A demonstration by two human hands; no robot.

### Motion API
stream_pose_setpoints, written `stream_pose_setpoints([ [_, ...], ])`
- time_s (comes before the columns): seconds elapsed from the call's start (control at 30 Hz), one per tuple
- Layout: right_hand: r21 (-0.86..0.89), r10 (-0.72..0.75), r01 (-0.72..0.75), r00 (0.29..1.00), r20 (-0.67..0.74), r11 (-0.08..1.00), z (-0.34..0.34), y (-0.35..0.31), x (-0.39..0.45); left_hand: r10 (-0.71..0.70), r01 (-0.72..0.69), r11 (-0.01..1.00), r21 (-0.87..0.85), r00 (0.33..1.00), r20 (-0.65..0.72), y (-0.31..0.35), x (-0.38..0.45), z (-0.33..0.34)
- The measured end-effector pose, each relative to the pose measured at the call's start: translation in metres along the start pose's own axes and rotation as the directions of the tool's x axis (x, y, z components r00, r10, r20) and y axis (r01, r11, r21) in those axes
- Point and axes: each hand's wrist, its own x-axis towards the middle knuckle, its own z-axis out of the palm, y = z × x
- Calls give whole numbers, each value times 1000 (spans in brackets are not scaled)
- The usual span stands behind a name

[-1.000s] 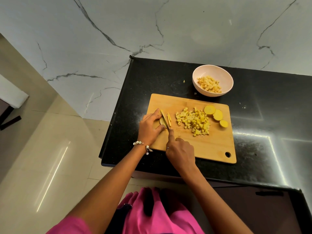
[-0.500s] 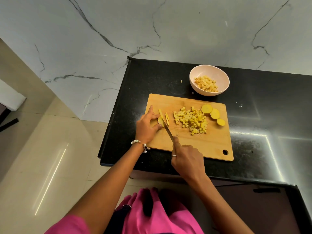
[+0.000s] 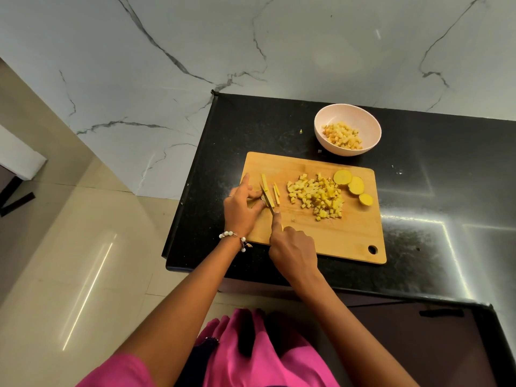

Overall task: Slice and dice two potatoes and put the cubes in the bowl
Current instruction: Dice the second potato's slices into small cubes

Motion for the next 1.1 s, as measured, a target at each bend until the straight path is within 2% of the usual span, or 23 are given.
stream_pose_setpoints([
  [0.2,37,-37,34,997,74,999,-20,14,-21,-46,46,999,13,999,1,2,0,1],
  [0.4,164,1,-3,1000,13,986,-39,27,-13,-68,68,998,-8,998,4,3,0,-1],
  [0.67,105,7,-6,1000,-6,994,-23,13,14,-65,65,997,-40,998,-3,-3,0,0],
  [0.97,34,-18,18,1000,6,999,-12,7,2,-75,74,996,-40,997,-6,2,-1,-1],
  [1.1,114,-8,2,999,51,994,-19,16,-16,-84,83,996,-29,996,-6,3,-1,-1],
])
